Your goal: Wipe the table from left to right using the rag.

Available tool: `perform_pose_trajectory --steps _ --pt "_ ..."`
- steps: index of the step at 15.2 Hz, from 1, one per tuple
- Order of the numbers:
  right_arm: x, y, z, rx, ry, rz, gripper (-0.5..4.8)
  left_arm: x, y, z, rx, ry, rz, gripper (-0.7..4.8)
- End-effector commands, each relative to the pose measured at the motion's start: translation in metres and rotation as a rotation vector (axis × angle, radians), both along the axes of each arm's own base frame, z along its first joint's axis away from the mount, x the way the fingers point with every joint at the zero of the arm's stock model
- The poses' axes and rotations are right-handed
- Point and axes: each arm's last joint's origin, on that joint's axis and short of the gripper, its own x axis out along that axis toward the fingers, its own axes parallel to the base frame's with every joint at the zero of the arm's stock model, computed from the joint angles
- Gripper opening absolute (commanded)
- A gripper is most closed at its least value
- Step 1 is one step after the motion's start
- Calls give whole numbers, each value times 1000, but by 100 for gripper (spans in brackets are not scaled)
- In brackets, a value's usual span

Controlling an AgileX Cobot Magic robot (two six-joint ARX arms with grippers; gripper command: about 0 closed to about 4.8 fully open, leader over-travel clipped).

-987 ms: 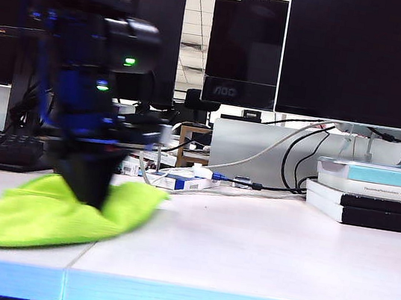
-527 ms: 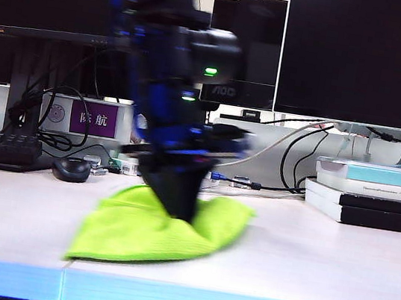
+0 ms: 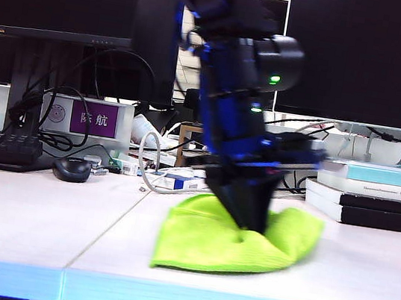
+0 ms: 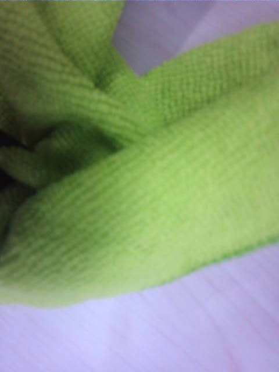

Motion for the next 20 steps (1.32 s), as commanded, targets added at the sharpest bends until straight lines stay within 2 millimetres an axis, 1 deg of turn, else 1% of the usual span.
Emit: perform_pose_trajectory --steps 1,3,6,8,13,20 --pt "-2 -14 0 6 31 -102 -5 -3 -11 -6 -12 21 -19 -6" --pt "-1 -23 -2 -18 52 -146 -5 -3 -18 -11 -31 42 -30 -6" --pt "-2 -27 -4 -54 81 -164 -5 -8 -28 -20 -22 49 -51 -6" --pt "-2 -28 -4 -53 81 -165 -5 -11 -42 -22 -31 54 -77 -6" --pt "-2 -28 -4 -51 81 -165 -5 -17 -73 -19 -89 41 -112 -6" --pt "-2 -27 -4 -49 80 -165 -5 -25 -108 -23 -170 68 -101 -6"
